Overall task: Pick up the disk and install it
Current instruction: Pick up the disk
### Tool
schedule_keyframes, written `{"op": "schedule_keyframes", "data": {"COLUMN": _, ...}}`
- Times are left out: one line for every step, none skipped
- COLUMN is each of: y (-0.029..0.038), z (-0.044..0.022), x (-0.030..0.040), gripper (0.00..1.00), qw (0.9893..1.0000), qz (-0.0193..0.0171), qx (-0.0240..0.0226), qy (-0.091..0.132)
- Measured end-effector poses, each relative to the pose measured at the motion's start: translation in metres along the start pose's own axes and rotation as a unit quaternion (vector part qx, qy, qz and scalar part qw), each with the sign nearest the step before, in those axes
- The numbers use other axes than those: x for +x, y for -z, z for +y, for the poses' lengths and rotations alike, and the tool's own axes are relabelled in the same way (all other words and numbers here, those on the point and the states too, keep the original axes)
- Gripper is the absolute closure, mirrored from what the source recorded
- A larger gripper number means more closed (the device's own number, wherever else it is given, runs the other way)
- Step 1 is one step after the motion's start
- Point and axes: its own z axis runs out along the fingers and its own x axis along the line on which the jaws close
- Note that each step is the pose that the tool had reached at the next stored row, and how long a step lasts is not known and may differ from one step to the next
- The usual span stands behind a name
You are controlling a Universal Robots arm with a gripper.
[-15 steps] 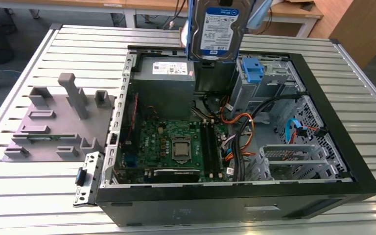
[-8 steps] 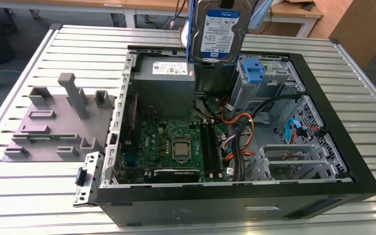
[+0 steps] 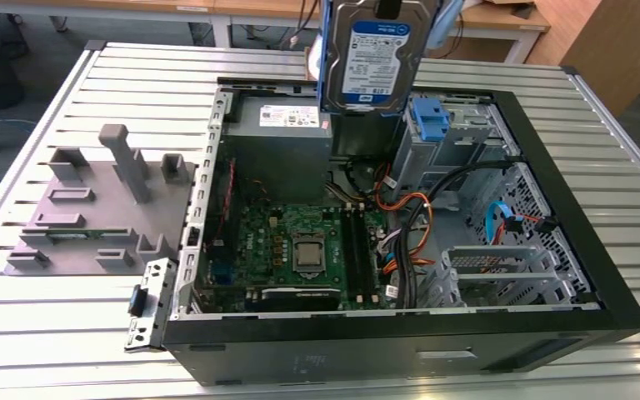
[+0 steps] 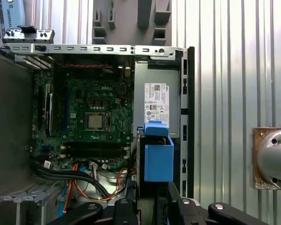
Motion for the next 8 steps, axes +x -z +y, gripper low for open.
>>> {"op": "schedule_keyframes", "data": {"y": 0.0, "z": 0.0, "x": 0.0012, "gripper": 0.65, "qw": 1.0, "qz": 0.0, "qx": 0.0, "qy": 0.0}}
{"op": "schedule_keyframes", "data": {"y": 0.0, "z": 0.0, "x": 0.0024, "gripper": 0.65, "qw": 1.0, "qz": 0.0, "qx": 0.0, "qy": 0.0}}
{"op": "schedule_keyframes", "data": {"y": 0.0, "z": 0.0, "x": 0.0035, "gripper": 0.65, "qw": 1.0, "qz": 0.0, "qx": 0.0, "qy": 0.0}}
{"op": "schedule_keyframes", "data": {"y": 0.0001, "z": 0.0, "x": 0.0046, "gripper": 0.65, "qw": 1.0, "qz": 0.0, "qx": 0.0, "qy": 0.0}}
{"op": "schedule_keyframes", "data": {"y": 0.0001, "z": 0.0, "x": 0.0057, "gripper": 0.65, "qw": 1.0, "qz": 0.0, "qx": 0.0, "qy": 0.0}}
{"op": "schedule_keyframes", "data": {"y": 0.0001, "z": 0.0, "x": 0.0068, "gripper": 0.65, "qw": 1.0, "qz": 0.0, "qx": 0.0, "qy": 0.0}}
{"op": "schedule_keyframes", "data": {"y": 0.0001, "z": 0.0, "x": 0.0079, "gripper": 0.65, "qw": 1.0, "qz": 0.0, "qx": 0.0, "qy": 0.0}}
{"op": "schedule_keyframes", "data": {"y": 0.0002, "z": 0.0, "x": 0.009, "gripper": 0.65, "qw": 1.0, "qz": 0.0, "qx": 0.0, "qy": 0.0}}
